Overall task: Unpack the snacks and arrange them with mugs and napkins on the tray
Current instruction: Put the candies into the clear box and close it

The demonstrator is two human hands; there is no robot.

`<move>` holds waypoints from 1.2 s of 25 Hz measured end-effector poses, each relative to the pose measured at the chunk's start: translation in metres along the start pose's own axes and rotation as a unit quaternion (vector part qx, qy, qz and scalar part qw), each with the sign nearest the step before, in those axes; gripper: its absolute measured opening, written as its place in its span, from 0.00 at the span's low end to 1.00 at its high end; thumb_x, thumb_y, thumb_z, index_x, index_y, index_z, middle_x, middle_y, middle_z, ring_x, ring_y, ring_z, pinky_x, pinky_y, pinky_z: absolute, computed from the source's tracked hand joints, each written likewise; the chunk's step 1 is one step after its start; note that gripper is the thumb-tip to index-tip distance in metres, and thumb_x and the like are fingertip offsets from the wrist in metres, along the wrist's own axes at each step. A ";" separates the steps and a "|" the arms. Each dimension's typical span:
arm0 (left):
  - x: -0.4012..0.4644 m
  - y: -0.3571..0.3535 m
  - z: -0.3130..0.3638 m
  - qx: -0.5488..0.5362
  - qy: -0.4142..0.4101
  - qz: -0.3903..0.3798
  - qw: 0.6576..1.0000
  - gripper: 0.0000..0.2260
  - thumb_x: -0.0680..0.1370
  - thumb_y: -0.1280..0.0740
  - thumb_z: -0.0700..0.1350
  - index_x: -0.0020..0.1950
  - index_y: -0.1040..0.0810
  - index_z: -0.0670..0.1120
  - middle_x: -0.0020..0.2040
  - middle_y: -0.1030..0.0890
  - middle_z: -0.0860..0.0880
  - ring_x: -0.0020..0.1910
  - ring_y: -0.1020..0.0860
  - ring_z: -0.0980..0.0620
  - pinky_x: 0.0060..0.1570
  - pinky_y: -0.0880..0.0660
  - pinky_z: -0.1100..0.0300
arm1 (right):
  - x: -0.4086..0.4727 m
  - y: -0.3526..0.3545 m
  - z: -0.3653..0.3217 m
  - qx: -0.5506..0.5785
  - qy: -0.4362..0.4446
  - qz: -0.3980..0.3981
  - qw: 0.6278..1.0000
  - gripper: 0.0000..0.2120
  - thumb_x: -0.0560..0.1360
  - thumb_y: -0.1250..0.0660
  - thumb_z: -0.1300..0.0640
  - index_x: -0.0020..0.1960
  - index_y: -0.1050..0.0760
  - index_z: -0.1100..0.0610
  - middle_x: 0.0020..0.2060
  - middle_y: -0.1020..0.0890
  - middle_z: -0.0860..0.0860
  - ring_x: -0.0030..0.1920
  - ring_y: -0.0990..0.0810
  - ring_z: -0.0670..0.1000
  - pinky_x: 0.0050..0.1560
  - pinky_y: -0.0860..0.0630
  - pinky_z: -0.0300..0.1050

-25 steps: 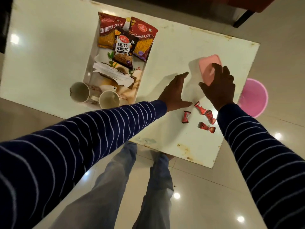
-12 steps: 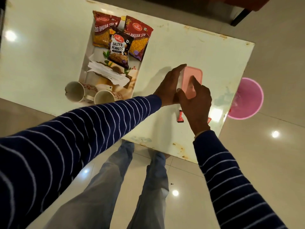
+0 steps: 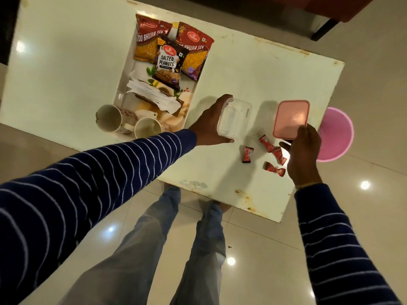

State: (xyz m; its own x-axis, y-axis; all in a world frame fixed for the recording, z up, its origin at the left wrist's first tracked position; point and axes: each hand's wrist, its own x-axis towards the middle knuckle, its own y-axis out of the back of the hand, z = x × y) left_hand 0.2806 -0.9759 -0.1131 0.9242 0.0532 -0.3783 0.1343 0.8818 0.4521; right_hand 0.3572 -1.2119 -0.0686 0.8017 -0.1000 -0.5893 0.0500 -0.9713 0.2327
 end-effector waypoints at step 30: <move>-0.012 0.013 -0.041 0.079 0.003 -0.048 0.996 0.60 0.58 0.17 0.56 0.79 0.50 0.47 0.79 0.44 0.47 0.77 0.44 0.47 0.74 0.39 0.43 | -0.007 -0.013 0.082 -0.488 0.255 -0.034 0.834 0.10 0.78 0.36 0.61 0.58 0.21 0.56 0.48 0.16 0.56 0.50 0.21 0.60 0.49 0.26 0.52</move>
State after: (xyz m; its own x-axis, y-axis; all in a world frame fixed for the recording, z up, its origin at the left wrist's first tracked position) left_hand 0.2563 -0.9454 -0.1357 0.9022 -0.0251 -0.4306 0.2776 0.7978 0.5352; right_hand 0.3020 -1.2158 -0.1304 0.9141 0.2950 -0.2783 0.3664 -0.3069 0.8784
